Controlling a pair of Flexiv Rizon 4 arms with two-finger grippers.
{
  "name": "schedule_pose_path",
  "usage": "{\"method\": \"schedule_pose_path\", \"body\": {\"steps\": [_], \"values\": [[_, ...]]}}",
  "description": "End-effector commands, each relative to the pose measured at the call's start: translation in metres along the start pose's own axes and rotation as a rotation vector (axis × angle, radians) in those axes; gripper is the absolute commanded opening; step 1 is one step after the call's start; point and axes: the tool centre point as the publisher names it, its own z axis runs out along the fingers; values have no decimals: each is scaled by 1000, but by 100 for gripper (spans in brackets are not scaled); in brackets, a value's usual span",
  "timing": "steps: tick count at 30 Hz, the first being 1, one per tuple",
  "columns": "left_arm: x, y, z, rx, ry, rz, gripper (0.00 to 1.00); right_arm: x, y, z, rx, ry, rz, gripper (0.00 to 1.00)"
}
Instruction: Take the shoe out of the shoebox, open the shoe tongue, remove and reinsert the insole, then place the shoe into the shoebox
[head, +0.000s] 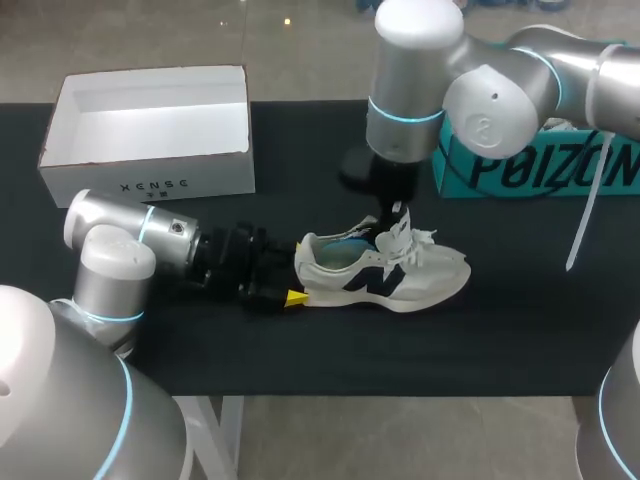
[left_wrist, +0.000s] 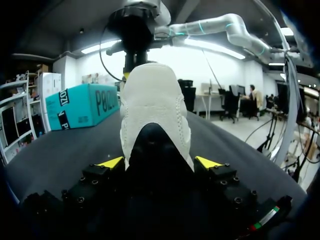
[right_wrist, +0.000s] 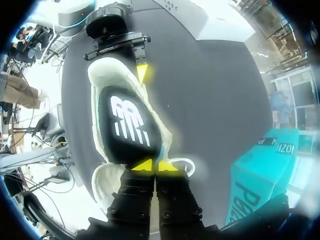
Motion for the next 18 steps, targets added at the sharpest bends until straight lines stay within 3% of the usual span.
{"method": "schedule_pose_path", "body": {"steps": [1, 10, 18], "values": [[1, 4, 2, 0, 1, 1, 0, -1, -9, -9, -38, -6, 0, 0], [1, 4, 2, 0, 1, 1, 0, -1, 7, -15, -62, -6, -31, 0], [1, 4, 2, 0, 1, 1, 0, 7, 31, 5, -37, 29, -92, 0]]}}
